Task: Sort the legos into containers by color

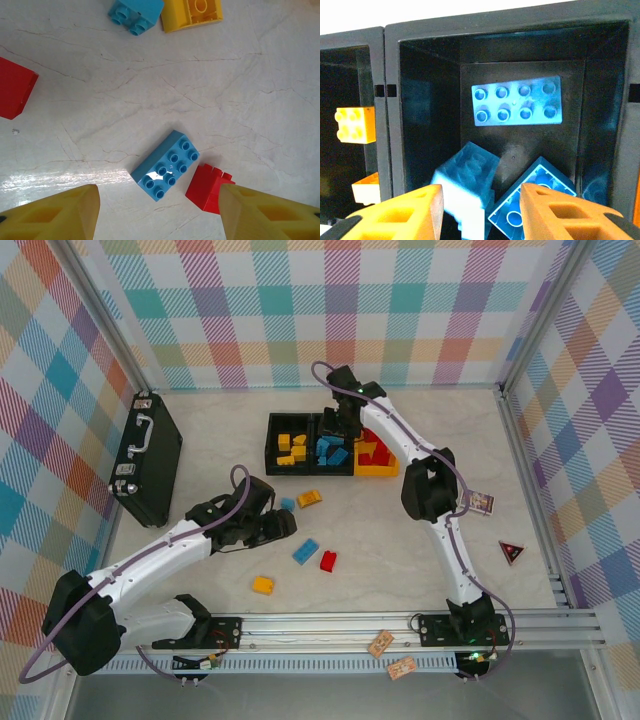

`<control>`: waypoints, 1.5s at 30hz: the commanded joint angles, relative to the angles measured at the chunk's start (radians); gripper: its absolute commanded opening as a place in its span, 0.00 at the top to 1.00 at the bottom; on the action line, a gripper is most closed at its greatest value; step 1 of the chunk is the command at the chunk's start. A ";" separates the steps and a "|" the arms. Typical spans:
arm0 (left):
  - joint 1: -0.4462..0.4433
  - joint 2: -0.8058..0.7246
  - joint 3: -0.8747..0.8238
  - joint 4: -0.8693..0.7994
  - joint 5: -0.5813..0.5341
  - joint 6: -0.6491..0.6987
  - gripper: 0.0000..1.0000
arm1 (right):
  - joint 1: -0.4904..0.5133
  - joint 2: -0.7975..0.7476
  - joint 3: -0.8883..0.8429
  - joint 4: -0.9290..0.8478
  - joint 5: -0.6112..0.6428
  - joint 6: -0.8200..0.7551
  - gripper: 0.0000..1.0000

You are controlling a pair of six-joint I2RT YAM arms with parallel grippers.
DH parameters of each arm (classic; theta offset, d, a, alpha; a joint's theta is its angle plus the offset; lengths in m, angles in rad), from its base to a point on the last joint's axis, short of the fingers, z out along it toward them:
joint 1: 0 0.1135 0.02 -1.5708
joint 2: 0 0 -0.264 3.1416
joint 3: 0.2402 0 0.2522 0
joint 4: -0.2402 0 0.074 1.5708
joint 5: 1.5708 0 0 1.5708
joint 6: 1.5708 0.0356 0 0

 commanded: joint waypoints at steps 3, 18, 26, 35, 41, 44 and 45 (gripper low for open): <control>-0.015 -0.001 -0.001 -0.008 -0.040 -0.021 0.35 | -0.003 -0.171 -0.093 0.013 0.010 -0.033 0.56; -0.015 0.005 0.030 -0.112 -0.140 -0.052 0.33 | 0.027 -0.608 -0.645 0.195 -0.039 -0.029 0.55; -0.015 0.024 0.031 -0.120 -0.113 -0.041 0.33 | 0.057 -0.758 -0.874 0.236 -0.049 -0.001 0.52; -0.007 0.055 0.048 -0.236 -0.252 -0.066 0.29 | 0.098 -0.911 -1.104 0.262 -0.069 0.040 0.48; 0.062 0.147 0.075 -0.223 -0.263 0.067 0.23 | 0.150 -1.012 -1.249 0.274 -0.074 0.063 0.48; 0.110 0.204 0.094 -0.214 -0.254 0.145 0.22 | 0.168 -1.057 -1.324 0.290 -0.092 0.073 0.48; 0.126 0.223 0.100 -0.210 -0.249 0.171 0.21 | 0.174 -1.072 -1.346 0.290 -0.089 0.078 0.48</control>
